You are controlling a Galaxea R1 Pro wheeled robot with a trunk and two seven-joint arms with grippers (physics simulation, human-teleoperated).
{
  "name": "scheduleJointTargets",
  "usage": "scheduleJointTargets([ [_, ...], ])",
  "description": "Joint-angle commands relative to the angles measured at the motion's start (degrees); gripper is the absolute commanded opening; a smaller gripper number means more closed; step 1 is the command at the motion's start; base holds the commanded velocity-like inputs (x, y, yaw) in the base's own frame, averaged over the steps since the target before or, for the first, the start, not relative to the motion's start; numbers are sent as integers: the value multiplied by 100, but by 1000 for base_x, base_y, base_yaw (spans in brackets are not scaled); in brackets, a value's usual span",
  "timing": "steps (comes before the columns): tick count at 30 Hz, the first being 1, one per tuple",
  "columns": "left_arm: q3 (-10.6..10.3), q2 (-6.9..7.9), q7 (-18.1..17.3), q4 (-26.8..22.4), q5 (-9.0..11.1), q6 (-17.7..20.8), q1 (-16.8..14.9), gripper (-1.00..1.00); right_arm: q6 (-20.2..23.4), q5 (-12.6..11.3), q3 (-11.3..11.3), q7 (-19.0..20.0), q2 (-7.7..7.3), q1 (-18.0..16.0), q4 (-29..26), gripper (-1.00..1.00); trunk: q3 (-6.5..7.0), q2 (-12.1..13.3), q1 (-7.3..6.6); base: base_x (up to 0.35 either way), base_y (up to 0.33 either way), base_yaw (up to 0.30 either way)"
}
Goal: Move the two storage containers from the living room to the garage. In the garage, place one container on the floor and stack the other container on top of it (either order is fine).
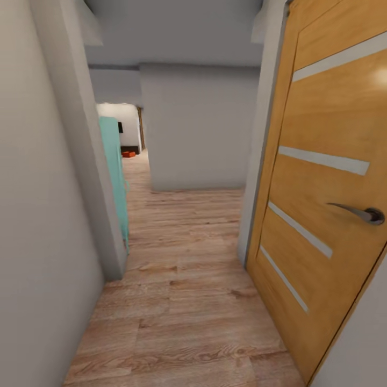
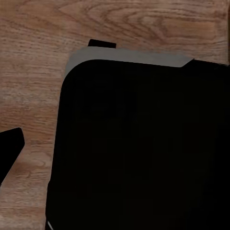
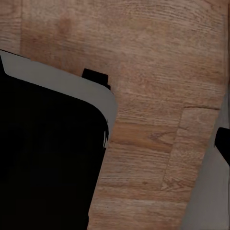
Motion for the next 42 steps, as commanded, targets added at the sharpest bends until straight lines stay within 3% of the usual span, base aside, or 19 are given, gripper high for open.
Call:
scheduleJointTargets([
  [1, 3, -2, 7, -2, 53, -12, -1, 100, -35, -52, 48, -2, 3, -6, 18, 100, -5, -2, 3, 322, 0, 18],
  [10, -18, 4, -6, -2, 447, -18, -1, 100, -35, -57, 47, -3, 5, -6, 18, 100, -5, -2, 3, 322, 0, 4],
  [42, -32, -11, -19, 2, 469, -36, -1, 100, -43, -57, 30, -3, 12, -6, 9, 100, -5, -2, 3, 321, 0, 2],
])
